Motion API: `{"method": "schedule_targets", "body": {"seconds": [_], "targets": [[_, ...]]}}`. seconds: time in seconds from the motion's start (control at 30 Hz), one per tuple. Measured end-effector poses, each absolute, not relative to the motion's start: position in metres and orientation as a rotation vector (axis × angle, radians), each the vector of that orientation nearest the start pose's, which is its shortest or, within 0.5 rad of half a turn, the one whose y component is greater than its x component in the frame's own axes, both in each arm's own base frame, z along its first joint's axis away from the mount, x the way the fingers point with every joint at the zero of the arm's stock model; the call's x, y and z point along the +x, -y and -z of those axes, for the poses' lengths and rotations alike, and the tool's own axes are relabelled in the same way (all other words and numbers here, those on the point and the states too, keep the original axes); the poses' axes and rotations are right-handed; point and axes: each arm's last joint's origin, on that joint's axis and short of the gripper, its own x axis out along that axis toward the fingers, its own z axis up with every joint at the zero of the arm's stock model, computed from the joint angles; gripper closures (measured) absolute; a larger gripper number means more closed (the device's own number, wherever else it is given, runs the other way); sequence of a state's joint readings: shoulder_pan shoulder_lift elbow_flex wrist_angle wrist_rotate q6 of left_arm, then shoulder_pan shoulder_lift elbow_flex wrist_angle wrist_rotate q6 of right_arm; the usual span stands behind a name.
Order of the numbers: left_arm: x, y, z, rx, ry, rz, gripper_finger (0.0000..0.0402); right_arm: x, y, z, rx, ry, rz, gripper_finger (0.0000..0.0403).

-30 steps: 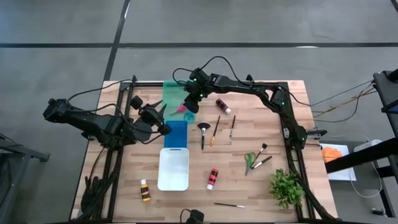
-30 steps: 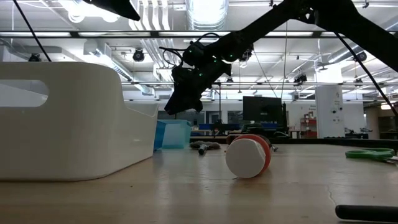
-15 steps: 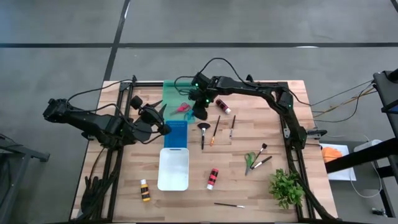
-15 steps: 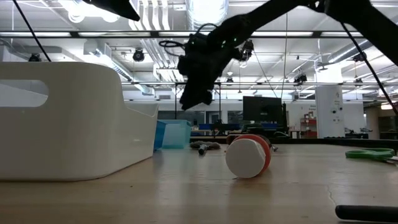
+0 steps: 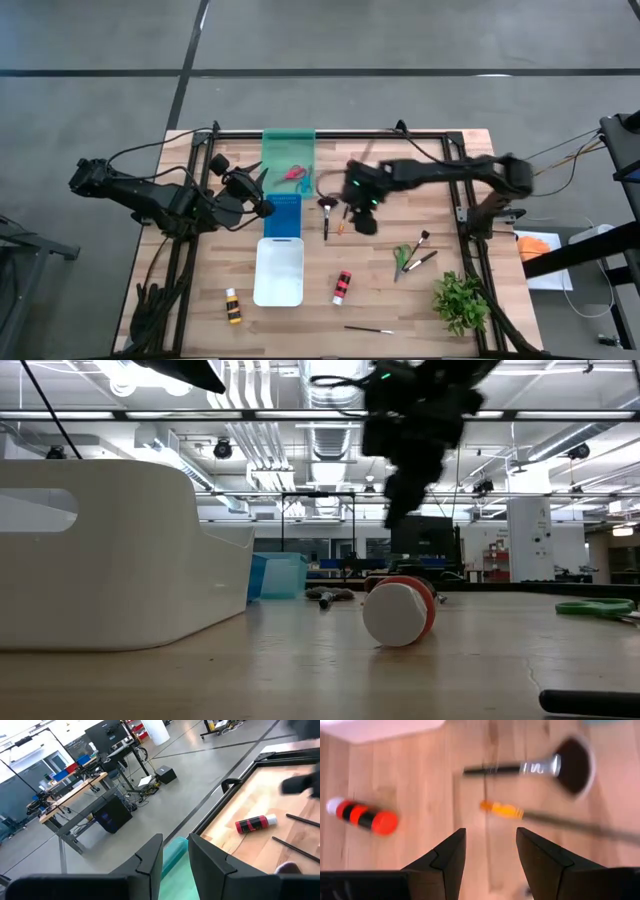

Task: Pick & Place Paint Supplies
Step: Put the green scissors into the green bin

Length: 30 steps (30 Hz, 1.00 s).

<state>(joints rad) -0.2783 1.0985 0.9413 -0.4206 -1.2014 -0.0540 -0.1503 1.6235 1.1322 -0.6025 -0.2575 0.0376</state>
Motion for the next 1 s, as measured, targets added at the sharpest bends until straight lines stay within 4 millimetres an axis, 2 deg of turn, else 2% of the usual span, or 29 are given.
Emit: {"method": "schedule_targets", "body": {"seconds": [0.2, 0.43, 0.67, 0.8, 1.0], "targets": [[0.216, 0.034, -0.317, 0.353, -0.416, -0.907, 0.0301, 0.262, 0.009, -0.209, 0.363, -1.044, 0.081, 0.0231], [0.216, 0.034, -0.318, 0.347, -0.409, -0.908, 0.0301, 0.215, -0.014, -0.196, 0.608, -1.024, 0.252, 0.0231], [0.217, 0.034, -0.319, 0.339, -0.399, -0.909, 0.0301, 0.194, -0.028, -0.189, 0.786, -1.051, 0.380, 0.0231], [0.217, 0.034, -0.319, 0.338, -0.397, -0.911, 0.0301, 0.187, -0.032, -0.184, 0.779, -1.140, 0.493, 0.0231], [0.217, 0.034, -0.319, 0.338, -0.396, -0.910, 0.0301, 0.189, -0.037, -0.179, 0.762, -1.244, 0.576, 0.0231]]}}
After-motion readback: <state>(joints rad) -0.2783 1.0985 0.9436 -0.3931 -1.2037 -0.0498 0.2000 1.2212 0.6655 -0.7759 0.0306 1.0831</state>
